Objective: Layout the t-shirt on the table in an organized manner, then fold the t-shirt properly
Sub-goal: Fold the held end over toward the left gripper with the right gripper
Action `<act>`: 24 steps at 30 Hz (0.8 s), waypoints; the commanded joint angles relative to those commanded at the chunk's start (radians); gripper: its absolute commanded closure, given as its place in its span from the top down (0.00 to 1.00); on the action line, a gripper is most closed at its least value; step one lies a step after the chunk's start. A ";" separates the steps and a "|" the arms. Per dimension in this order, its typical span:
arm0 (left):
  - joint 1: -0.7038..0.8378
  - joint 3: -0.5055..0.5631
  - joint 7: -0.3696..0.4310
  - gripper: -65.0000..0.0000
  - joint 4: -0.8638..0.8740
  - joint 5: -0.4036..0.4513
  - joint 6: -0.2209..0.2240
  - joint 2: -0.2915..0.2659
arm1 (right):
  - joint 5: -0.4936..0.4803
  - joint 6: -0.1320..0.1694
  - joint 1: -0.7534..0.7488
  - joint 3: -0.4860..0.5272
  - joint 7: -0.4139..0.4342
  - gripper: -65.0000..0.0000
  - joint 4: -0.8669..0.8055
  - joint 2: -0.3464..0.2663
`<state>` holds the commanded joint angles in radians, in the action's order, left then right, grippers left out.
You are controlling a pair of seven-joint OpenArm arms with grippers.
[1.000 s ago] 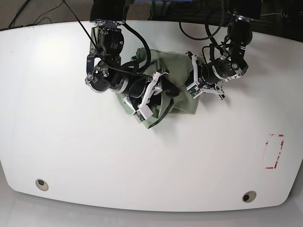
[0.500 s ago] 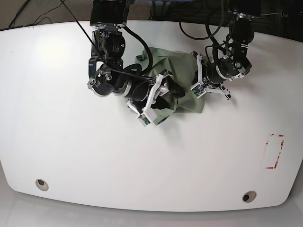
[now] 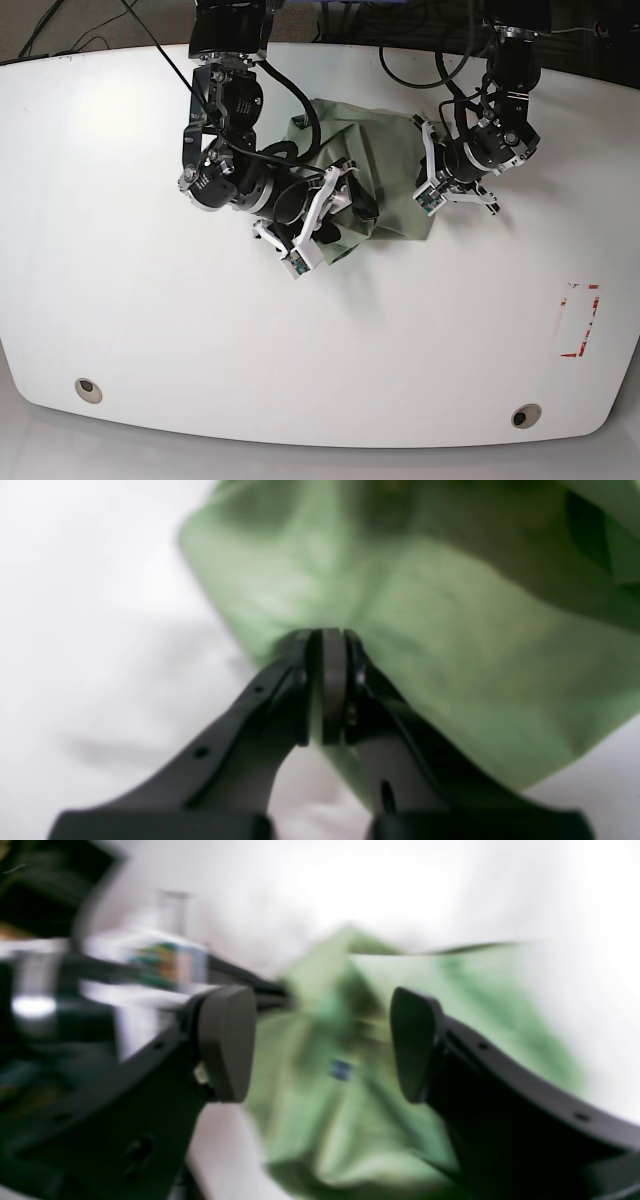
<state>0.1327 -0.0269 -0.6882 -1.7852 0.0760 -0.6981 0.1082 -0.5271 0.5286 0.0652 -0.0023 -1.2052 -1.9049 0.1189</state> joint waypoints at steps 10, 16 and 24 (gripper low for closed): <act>0.000 -0.012 0.002 0.04 -0.058 -0.002 0.000 -0.015 | 0.003 0.052 -0.005 -0.069 0.002 0.63 0.005 -0.034; 0.002 -0.032 0.003 0.04 -0.054 -0.003 0.000 -0.017 | 0.000 0.052 -0.005 -0.087 0.002 0.63 0.000 -0.051; 0.008 -0.196 0.003 0.04 -0.017 -0.201 0.000 0.012 | 0.005 0.052 -0.002 -0.167 0.003 0.63 0.000 -0.091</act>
<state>0.1404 -0.2232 -0.6851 -1.8021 -0.1250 -0.6981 0.1204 -0.5224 0.5808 0.0637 -0.1695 -1.2022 -1.9049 0.0284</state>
